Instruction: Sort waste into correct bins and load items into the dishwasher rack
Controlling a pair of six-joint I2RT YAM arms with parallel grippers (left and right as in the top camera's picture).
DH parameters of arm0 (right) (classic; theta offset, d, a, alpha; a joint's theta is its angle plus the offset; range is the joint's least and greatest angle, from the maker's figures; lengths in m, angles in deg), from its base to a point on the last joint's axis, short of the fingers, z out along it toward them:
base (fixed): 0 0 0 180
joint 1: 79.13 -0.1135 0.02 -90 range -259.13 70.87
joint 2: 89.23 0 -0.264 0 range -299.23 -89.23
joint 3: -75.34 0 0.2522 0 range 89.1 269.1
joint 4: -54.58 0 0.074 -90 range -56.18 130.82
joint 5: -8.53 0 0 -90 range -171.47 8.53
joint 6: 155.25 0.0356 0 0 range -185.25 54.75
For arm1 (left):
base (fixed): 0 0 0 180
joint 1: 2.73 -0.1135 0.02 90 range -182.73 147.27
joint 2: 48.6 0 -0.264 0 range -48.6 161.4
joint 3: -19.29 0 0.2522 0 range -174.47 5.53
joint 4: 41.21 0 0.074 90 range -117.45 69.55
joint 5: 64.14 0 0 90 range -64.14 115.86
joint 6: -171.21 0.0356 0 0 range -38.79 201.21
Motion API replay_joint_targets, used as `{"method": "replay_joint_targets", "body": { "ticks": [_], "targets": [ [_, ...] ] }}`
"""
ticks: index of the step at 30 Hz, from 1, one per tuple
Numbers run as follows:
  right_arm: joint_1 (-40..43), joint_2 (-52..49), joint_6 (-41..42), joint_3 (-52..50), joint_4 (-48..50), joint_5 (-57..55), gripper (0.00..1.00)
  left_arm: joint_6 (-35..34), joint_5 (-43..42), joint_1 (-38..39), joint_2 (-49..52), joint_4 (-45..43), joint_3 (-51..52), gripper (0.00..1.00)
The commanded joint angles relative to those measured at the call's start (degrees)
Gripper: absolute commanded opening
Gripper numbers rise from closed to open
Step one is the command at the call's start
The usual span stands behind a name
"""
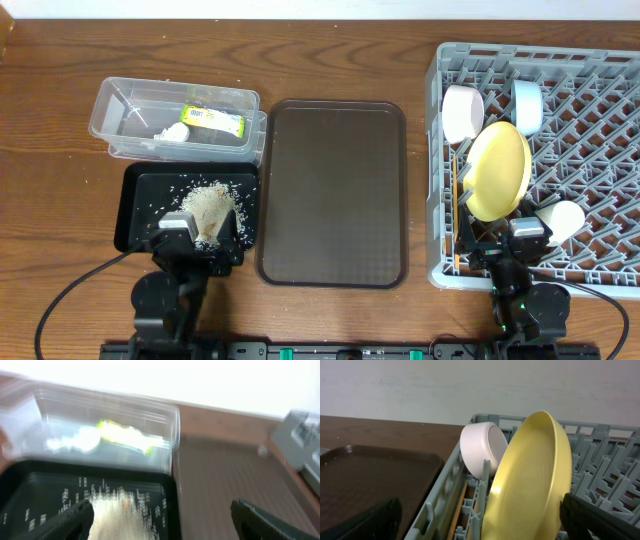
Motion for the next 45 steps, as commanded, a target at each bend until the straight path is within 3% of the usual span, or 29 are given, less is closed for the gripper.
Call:
{"method": "replay_joint_targets", "body": {
  "ticks": [1,6,13,22,33,45],
  "targets": [
    [0.57,0.31,0.13,-0.13,-0.17,0.22,0.99,4.28,0.31,-1.03,-2.82,-6.36,4.46,0.91],
    [0.57,0.31,0.13,-0.15,-0.17,0.22,0.99,9.84,0.31,-2.32,-4.5,-17.05,10.56,0.9],
    [0.57,0.31,0.13,-0.15,-0.17,0.22,0.99,15.91,0.37,-3.58,-5.62,-17.22,14.03,0.91],
    [0.57,0.31,0.13,-0.13,-0.17,0.22,0.99,15.69,3.37,-3.67,-5.62,-13.9,13.94,0.9],
    [0.57,0.28,0.13,-0.13,-0.17,0.22,0.99,7.56,6.86,-3.67,-5.62,-13.66,13.94,0.91],
    [0.57,0.28,0.13,-0.13,-0.17,0.22,0.99,7.45,6.97,-3.67,-5.62,-13.57,13.94,0.9]
  ]
}}
